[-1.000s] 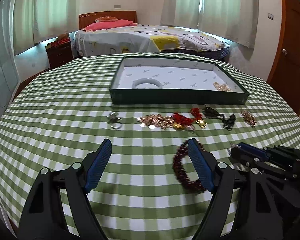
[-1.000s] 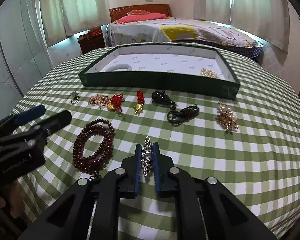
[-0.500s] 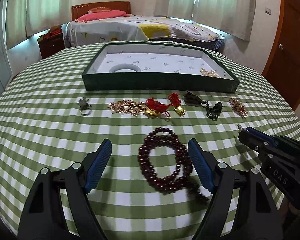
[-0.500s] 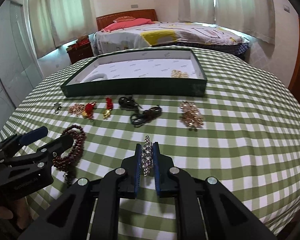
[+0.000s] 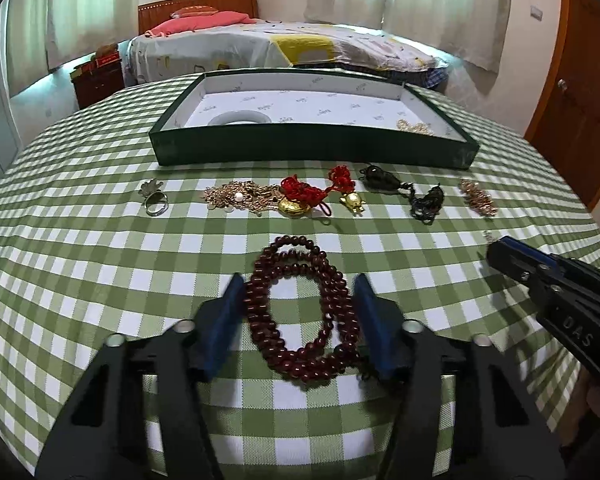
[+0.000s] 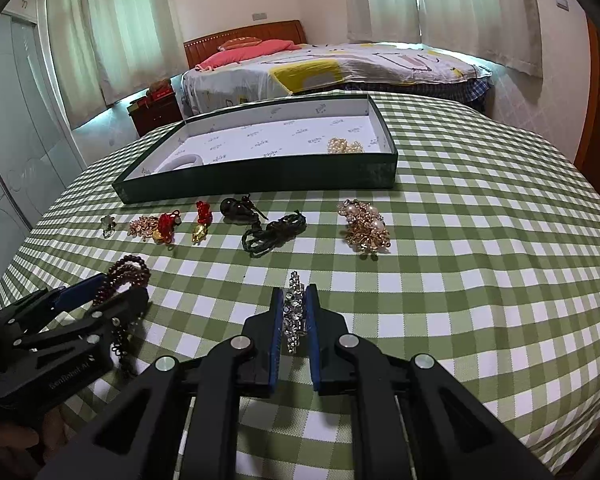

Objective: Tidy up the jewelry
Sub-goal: 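Grasp the dark red bead bracelet with the left gripper, then lower the red beads into the tray with the left gripper while the right releases the silver brooch there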

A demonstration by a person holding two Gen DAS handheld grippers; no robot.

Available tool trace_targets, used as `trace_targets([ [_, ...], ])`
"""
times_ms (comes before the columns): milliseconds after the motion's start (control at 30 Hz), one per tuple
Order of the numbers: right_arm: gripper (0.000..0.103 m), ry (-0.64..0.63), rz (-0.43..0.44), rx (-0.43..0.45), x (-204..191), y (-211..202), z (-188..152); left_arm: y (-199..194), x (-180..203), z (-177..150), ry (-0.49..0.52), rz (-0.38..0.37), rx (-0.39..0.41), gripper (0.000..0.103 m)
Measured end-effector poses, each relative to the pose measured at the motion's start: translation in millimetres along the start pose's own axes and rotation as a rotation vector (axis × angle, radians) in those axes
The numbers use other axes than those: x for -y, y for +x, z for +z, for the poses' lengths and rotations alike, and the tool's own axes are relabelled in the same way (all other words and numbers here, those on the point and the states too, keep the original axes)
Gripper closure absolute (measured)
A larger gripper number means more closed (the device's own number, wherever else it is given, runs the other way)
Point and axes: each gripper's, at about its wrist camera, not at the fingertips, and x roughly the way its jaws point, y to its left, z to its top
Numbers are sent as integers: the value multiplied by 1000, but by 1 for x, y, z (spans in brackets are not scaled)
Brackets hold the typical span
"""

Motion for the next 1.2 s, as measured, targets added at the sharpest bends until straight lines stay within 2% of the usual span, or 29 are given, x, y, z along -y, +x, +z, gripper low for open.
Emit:
trace_targets([
  [33,91,0,-1,-1,-1,1,0,-1,0,0,1,-1,2,59],
  [100,91,-2,-1,-1,0,0,0,-2,-3,-2,0,-34,8,79],
  [233,91,-7,0,-3,-1,2,-1,-3,-5,-3,2,-48,13,81],
  [300,91,-7,1,-2,-1,2,-1,-3,-4,-2,9,-48,11,87],
  [533,91,-14,7,7,-6,0,-1,-8,-4,-1,15,-52,22,89],
  [567,91,-15,8,8,-6,-1,-2,-9,-3,0,18,-51,29,92],
  [1200,91,-22,23,24,-10,-5,3,-25,-3,10,33,-61,95,92],
])
